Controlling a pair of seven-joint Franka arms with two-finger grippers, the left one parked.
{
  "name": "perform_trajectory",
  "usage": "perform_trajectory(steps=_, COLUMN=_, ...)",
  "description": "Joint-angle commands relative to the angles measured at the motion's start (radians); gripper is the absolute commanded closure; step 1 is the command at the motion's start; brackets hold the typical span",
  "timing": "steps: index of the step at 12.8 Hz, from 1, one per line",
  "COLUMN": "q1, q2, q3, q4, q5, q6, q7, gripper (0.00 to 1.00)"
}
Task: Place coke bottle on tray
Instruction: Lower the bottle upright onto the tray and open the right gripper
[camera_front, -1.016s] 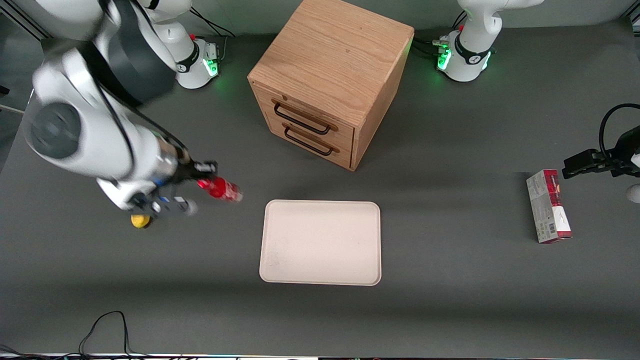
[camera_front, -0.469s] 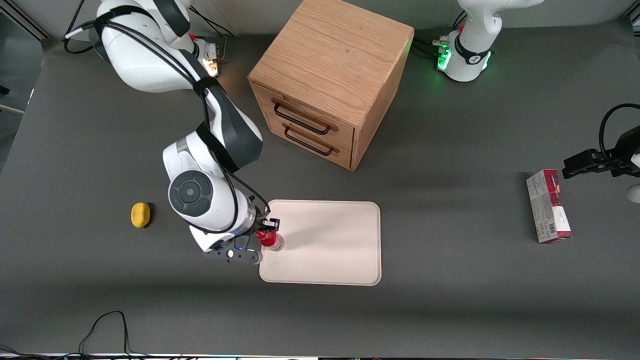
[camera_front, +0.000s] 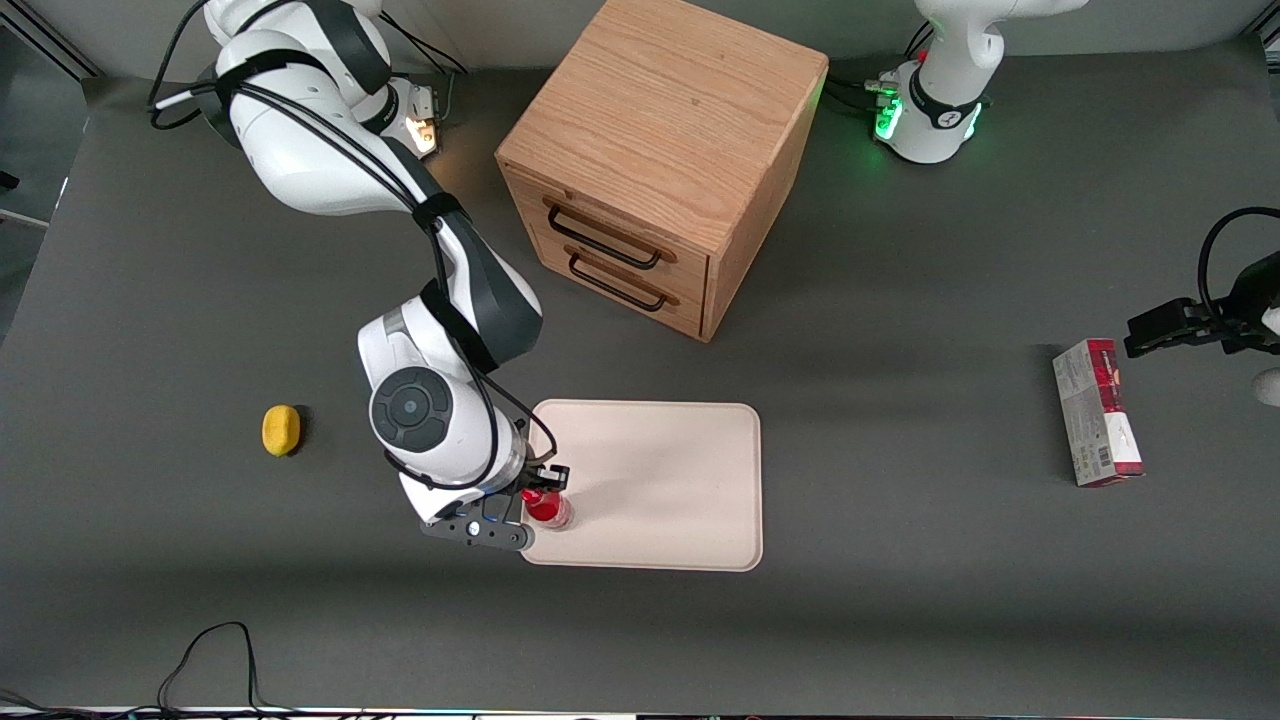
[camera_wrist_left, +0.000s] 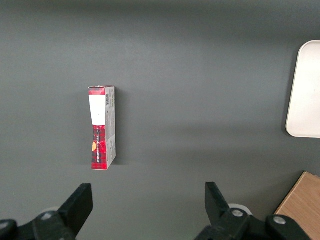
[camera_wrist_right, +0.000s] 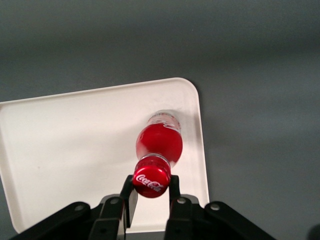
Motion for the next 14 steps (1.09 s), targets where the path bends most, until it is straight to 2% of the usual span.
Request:
perform_trajectory(steps=1, q1=0.013, q2=0.02, q3=-0.004, q4=0.051, q5=-0.03, q6=-0.006, q7=0.032, gripper=1.0)
perform_trajectory(steps=2, q1=0.013, q2=0.021, q3=-0.004, q4=0.051, q5=-0.038, q6=-0.006, q7=0.032, gripper=1.0)
perform_trajectory(steps=3, q1=0.013, q2=0.021, q3=-0.004, q4=0.049, q5=-0.038, q6=0.0, q7=0.031, gripper=0.28)
perform_trajectory(steps=4, q1=0.016, q2=0.021, q3=-0.002, q4=0.048, q5=-0.038, q6=0.007, q7=0.032, gripper=0.0)
perform_trajectory(steps=12, q1=0.018, q2=0.01, q3=-0.004, q4=0.043, q5=-0.041, q6=-0.008, q7=0.028, gripper=0.0)
perform_trajectory(steps=14, q1=0.001, q2=-0.037, q3=-0.002, q4=0.026, q5=-0.038, q6=-0.106, q7=-0.025, gripper=0.0)
